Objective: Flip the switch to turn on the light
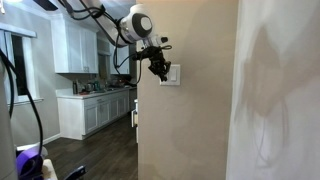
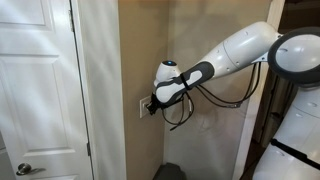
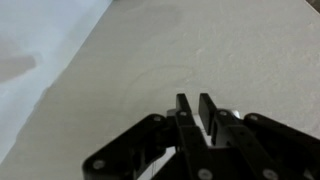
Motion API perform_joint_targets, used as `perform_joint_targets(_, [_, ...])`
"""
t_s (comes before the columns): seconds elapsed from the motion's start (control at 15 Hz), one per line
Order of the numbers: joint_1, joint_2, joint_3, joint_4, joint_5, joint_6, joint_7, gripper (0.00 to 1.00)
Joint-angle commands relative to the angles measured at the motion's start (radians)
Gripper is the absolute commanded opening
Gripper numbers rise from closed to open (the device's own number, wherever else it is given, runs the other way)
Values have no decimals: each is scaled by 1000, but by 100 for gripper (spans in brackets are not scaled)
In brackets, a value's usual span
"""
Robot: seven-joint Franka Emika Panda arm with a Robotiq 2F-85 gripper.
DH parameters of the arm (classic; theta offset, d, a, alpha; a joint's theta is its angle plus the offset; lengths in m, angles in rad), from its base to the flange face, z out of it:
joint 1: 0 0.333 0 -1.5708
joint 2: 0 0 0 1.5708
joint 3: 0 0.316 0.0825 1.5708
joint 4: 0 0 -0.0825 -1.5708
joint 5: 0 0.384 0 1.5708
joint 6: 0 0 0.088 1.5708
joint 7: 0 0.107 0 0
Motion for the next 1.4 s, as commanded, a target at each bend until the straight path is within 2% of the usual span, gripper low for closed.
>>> perform_joint_targets(0.0, [25, 54, -28, 46, 13, 52, -55, 0])
perform_joint_targets(0.53, [58, 61, -42, 78, 40, 86, -119, 0])
perform_joint_targets(1.33, [60, -1, -33, 93, -36, 41, -94, 0])
